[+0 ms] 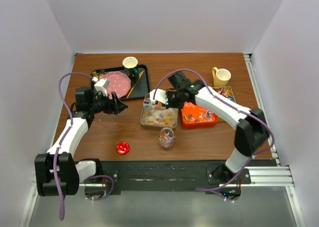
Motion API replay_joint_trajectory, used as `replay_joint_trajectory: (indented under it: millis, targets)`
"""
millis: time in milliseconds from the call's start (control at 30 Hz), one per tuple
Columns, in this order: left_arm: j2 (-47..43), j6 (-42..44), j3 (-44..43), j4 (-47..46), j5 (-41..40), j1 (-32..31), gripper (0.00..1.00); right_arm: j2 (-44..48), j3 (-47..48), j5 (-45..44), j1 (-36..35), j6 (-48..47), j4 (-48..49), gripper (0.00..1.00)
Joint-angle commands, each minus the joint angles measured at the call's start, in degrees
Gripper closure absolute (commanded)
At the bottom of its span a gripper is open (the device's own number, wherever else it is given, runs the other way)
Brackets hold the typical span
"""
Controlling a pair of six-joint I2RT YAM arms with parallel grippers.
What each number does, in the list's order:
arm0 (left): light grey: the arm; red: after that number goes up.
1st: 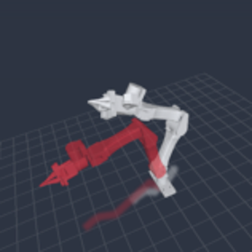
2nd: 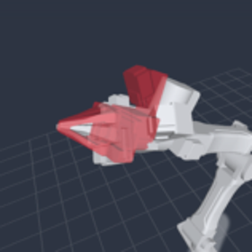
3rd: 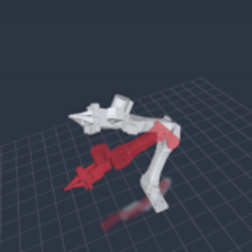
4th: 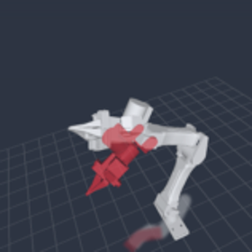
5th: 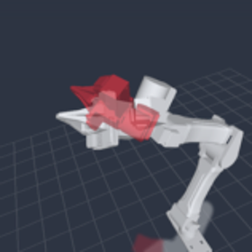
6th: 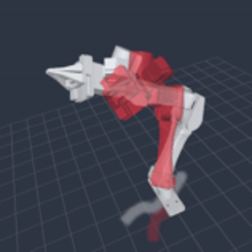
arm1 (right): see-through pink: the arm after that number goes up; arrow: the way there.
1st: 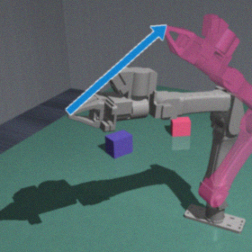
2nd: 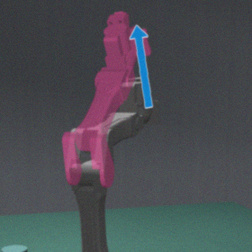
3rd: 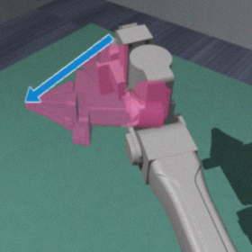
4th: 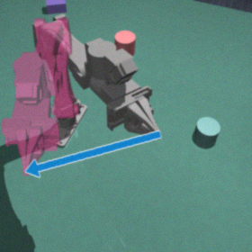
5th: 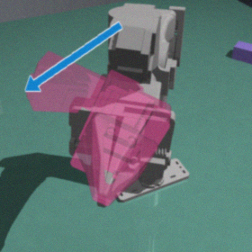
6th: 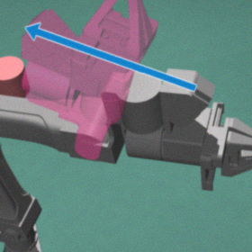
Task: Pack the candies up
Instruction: Scoop the fake candies from the storage box, then place the fake candies in the packing bottle.
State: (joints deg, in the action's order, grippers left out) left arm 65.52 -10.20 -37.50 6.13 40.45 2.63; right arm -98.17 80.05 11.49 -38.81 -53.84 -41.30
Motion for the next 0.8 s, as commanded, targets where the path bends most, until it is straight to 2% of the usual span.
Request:
replay_joint_trajectory:
  millis: [0, 233, 367, 533, 767]
  targets:
    - [-0.83, -2.2, -1.79, -4.28, 2.88, 2.55, 0.25, 8.86, 1.16, 0.2, 0.31, 1.03, -7.64, 1.0]
    - [-3.64, -1.32, -1.18, -3.42, 3.49, 5.28, 0.25, 18.36, 0.46, -0.41, 0.31, -6.26, -25.82, 1.0]
    - [-5.92, -1.23, -0.3, -2.88, 2.88, 5.28, 0.25, 21.96, -2.18, -1.81, 0.31, -9.61, -30.41, 1.0]
    - [-6.54, -0.88, 0.05, -3.49, 2.45, 5.28, 0.25, 19.69, 0.8, -6.82, 0.31, -10.23, -38.32, 1.0]
    - [-5.67, -2.28, 1.11, -8.06, 1.65, 5.36, 0.25, 15.73, 4.67, -14.9, -1.61, -9.35, -42.72, 1.0]
